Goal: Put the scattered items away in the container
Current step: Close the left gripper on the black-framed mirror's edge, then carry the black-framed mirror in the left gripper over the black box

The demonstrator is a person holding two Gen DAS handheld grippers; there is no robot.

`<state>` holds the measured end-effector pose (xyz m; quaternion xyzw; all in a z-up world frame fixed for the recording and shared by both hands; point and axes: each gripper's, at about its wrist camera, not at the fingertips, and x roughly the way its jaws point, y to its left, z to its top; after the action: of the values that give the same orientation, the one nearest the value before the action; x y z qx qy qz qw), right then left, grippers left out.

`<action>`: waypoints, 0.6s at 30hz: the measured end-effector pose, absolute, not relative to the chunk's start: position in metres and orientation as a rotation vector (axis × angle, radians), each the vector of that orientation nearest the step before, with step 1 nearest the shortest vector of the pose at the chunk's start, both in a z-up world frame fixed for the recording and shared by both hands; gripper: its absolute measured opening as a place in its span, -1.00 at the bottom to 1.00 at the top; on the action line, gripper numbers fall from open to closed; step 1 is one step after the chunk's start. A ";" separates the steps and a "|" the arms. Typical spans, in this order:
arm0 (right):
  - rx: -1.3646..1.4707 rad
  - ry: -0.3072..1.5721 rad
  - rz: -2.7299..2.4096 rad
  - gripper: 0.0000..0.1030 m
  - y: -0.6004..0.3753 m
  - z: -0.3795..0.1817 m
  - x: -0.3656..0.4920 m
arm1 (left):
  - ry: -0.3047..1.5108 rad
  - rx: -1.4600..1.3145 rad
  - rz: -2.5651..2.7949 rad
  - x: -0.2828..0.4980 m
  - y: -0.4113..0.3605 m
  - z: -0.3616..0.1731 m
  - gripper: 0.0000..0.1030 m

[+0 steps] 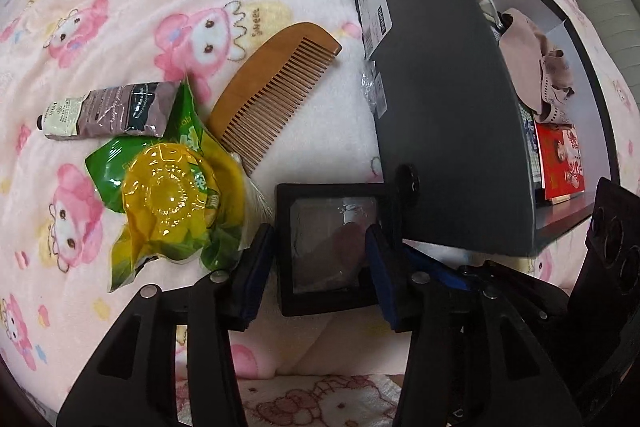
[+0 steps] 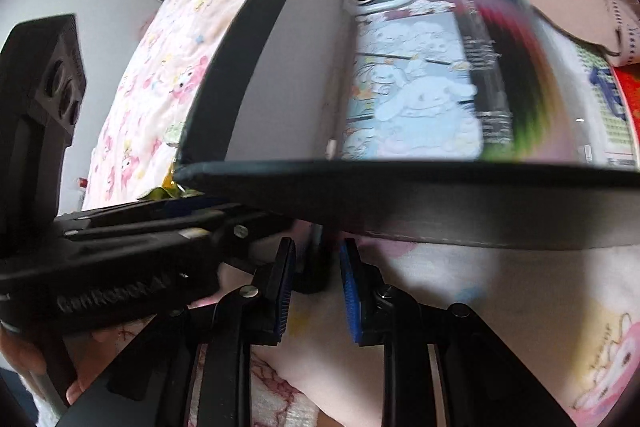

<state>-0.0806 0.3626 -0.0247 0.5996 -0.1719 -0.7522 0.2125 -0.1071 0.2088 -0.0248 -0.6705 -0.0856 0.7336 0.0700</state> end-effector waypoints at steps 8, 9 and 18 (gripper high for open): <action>1.531 -0.436 -2.133 -0.62 0.367 0.017 -0.065 | -0.321 -1.858 2.373 -0.075 0.202 0.015 -0.34; 1.514 -0.413 -2.151 -0.62 0.366 0.024 -0.062 | -0.313 -1.828 2.406 -0.070 0.202 0.022 -0.34; 1.389 -0.371 -2.182 -0.62 0.376 0.073 -0.033 | -0.356 -1.665 2.492 -0.045 0.205 0.065 -0.34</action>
<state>-0.0334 0.3759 0.0726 0.5132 -0.1371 -0.8060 0.2612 -0.0449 0.2047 0.0647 -0.5506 -0.1176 0.8241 0.0618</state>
